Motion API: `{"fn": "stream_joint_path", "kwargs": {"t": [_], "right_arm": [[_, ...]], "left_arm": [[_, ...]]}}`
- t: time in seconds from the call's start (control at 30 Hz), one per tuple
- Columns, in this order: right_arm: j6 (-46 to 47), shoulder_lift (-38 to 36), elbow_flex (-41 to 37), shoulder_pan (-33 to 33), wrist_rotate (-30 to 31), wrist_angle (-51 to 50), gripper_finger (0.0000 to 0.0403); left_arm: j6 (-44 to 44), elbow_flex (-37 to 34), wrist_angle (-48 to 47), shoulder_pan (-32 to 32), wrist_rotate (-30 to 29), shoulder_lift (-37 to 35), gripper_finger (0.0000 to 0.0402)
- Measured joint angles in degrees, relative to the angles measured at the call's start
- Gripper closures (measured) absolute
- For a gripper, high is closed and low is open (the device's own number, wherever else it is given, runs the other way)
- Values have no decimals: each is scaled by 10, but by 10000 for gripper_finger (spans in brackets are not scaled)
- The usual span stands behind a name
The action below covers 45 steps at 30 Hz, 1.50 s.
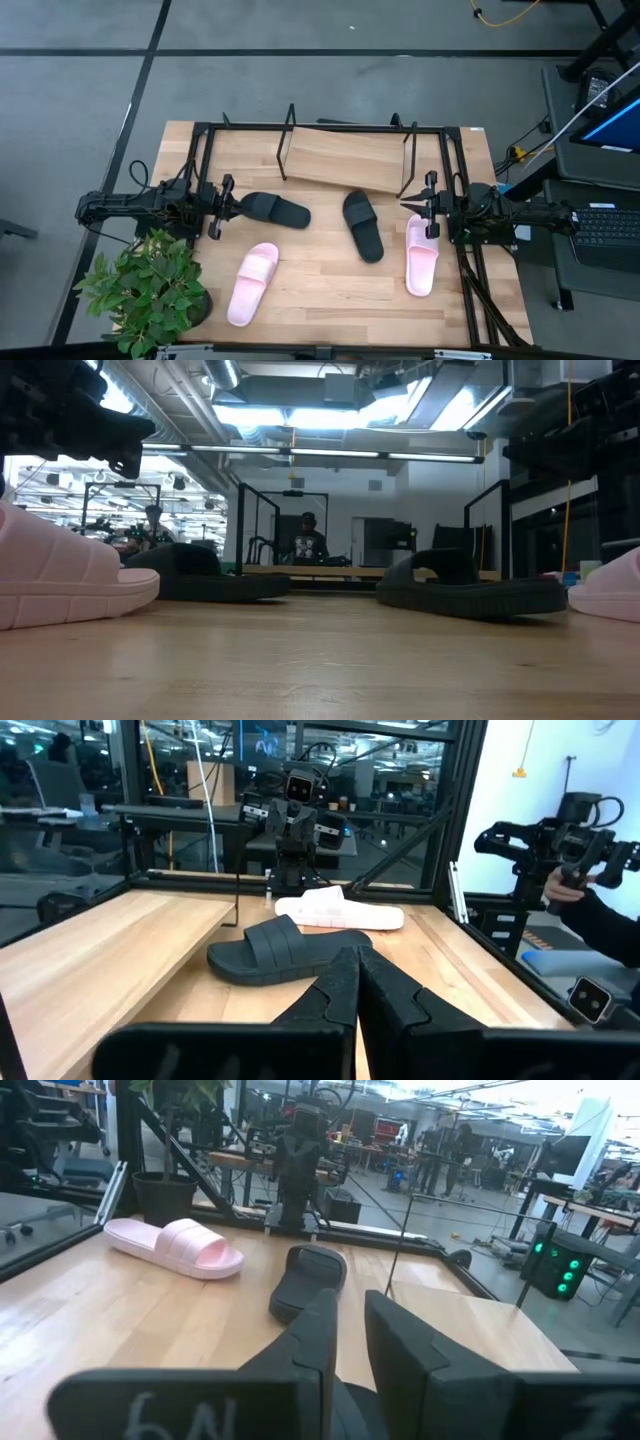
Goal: Pick and place slides into the shelf
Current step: Put the right pink slide on the shelf
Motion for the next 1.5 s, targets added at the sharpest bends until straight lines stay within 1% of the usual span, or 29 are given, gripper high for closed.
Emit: {"fn": "stream_joint_path", "kwargs": {"t": [0.47, 0.6, 0.67, 0.8, 0.87, 1.0, 1.13, 1.23, 1.4, 1.5], "right_arm": [[1, 0, 0, 0, 0, 8, 344], [1, 1, 0, 0, 0, 8, 343], [1, 1, 0, 0, 0, 8, 344], [10, 1, 0, 0, 0, 8, 343], [20, 1, 0, 0, 0, 8, 344], [32, 1, 0, 0, 0, 8, 344], [31, 1, 0, 0, 0, 7, 344], [32, 1, 0, 0, 0, 0, 344], [31, 5, 0, 0, 0, -3, 344], [31, 6, 0, 0, 0, -3, 344]], "left_arm": [[-4, 0, 0, 0, 0, 0, 401], [-4, 0, 14, 0, 5, 0, 401], [10, 0, 15, 0, 6, 0, 401], [70, 0, 13, 0, 6, 0, 401], [81, 0, 12, 0, 6, 0, 401], [81, 0, 5, 0, 6, 0, 401], [56, 0, -3, 0, 5, 7, 401], [48, 0, -5, 0, -6, 21, 401], [96, 0, 5, 0, -38, 35, 401], [98, 0, 4, 0, -43, 41, 401]]}}
